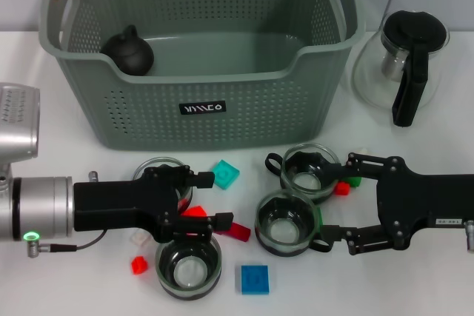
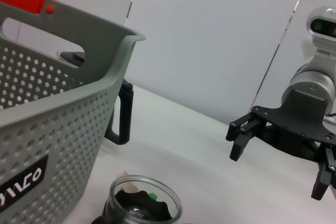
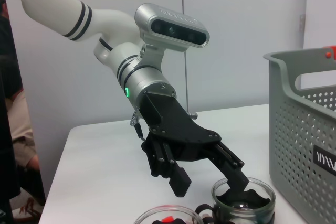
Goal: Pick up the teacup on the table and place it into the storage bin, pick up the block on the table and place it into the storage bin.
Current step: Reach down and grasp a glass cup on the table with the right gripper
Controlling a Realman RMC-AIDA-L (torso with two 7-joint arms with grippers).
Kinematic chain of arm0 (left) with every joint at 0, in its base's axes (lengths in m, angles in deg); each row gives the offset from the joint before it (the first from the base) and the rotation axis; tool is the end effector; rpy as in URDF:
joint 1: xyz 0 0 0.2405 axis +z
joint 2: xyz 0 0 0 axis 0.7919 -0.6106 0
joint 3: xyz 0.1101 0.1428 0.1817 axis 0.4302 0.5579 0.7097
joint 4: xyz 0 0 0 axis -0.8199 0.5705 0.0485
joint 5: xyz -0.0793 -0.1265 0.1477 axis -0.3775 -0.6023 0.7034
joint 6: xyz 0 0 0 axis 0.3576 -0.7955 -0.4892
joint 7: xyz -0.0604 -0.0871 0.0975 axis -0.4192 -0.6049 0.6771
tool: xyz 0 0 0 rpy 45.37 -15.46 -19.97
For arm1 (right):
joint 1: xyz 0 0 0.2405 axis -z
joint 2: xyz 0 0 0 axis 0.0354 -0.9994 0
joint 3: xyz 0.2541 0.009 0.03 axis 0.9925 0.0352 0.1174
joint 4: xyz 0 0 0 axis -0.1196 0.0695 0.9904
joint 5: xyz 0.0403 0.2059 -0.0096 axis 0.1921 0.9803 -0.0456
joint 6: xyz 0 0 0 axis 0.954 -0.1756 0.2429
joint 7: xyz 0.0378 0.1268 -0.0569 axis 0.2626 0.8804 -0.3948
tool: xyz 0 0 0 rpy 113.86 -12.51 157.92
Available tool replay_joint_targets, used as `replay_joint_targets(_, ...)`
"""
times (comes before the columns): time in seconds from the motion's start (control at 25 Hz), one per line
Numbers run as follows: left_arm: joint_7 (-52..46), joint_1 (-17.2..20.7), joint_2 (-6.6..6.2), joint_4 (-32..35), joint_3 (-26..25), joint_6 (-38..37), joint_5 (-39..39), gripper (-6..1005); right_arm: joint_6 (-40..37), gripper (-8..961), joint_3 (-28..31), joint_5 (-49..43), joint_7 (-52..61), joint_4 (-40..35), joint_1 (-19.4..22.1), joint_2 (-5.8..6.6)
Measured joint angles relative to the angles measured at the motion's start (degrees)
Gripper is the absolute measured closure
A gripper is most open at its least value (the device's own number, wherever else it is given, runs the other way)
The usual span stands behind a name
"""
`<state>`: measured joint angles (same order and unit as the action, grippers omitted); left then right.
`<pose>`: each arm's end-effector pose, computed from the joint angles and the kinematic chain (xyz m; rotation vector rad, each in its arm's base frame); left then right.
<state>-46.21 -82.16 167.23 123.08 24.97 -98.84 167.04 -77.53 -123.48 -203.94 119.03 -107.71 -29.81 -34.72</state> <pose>-0.2725 0.2894 -0.0316 -2.8381 -0.6894 -0.7501 0.2597 0.2991 -0.0162 -2.9327 0.1712 0.7453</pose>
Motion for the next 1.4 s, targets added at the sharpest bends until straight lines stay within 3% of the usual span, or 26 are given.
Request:
replay_joint_targets(0.52, 0.61, -0.21, 0.51, 0.01, -0.04, 0.59, -0.20, 139, 0.94, 11, 0.01, 0.00, 0.00, -0.18, -0.09, -0.12)
replay_joint_targets(0.84, 0.61, 0.22, 0.38, 0.19, -0.19, -0.26, -0.19, 139, -1.36, 12, -3.66, -2.94, 1.07, -1.91, -0.91, 0.65)
replay_joint_targets(1.16, 0.60, 0.19, 0.35, 0.16, -0.18, -0.14, -0.39, 139, -0.90, 11, -5.89, -9.88, 6.37, -8.55, -4.66, -1.35)
replay_joint_targets(1.4, 0.61, 0.27, 0.52, 0.14, -0.18, 0.18, -1.12, 139, 0.80, 13, -13.29, -10.46, 9.22, -9.63, -8.44, -2.11)
